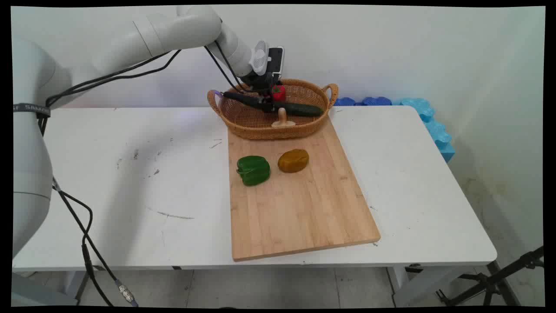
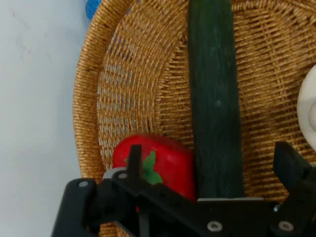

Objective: Pick up the potato from the cutting board

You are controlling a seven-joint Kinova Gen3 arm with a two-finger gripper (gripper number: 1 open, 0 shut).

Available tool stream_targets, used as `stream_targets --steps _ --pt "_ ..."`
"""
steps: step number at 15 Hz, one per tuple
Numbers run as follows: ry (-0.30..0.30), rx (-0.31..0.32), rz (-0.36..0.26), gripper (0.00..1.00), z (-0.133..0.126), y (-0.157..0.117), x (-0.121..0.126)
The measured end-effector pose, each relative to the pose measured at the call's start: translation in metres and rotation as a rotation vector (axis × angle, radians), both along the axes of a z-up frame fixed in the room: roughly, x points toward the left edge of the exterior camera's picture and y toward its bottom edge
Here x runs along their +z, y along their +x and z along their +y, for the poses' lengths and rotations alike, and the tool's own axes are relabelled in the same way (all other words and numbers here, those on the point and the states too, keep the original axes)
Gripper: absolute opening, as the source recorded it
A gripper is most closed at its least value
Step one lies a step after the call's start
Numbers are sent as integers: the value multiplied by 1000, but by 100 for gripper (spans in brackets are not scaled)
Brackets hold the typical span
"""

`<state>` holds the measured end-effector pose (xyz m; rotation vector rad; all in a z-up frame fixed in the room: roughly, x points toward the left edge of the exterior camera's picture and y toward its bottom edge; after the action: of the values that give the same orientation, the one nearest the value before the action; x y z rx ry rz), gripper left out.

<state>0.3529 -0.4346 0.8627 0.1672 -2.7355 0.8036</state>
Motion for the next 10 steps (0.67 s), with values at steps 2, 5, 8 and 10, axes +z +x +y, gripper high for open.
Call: stream_targets --steps 2,5,8,10 --pt "-2 -7 -2 100 2 0 1" --pt "-13 -9 0 100 7 1 10" --pt "-23 6 12 100 16 0 21" --pt "-27 23 26 100 27 -2 31"
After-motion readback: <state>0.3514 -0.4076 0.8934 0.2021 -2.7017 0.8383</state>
